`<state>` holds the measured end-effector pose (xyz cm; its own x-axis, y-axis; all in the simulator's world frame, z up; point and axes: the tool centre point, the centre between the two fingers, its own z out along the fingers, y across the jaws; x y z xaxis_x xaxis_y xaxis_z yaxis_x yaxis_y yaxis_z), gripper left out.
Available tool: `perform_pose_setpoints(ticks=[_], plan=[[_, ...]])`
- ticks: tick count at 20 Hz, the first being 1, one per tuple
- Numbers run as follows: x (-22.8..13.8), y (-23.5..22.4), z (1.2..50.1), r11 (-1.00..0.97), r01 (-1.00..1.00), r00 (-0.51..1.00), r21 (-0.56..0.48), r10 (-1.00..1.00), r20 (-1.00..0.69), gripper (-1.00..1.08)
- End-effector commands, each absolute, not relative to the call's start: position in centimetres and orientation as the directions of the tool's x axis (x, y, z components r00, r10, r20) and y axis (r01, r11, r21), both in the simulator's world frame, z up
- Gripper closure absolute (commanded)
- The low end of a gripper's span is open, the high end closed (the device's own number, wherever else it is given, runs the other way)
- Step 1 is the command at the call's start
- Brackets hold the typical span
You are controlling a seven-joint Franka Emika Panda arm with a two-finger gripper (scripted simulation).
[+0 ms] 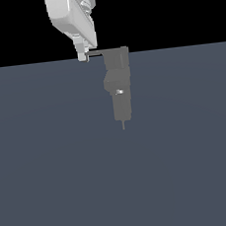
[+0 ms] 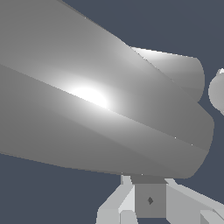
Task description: Turn on the faucet by rotating a designated handle.
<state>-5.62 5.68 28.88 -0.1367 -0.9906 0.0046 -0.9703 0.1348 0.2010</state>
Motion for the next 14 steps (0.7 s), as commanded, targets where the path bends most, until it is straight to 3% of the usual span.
perform_pose_setpoints(ticks=[1,10,14], plan=[[-6.2,4.8,29.3,0.143,-0.97,-0.145,0.197,-0.989,0.005,1.08],[-7.9,4.4,29.3,0.131,-0.97,-0.132,0.203,-0.991,0.007,1.08],[-8.3,1.9,29.4,0.133,-0.97,-0.135,0.202,-0.991,0.006,1.08]])
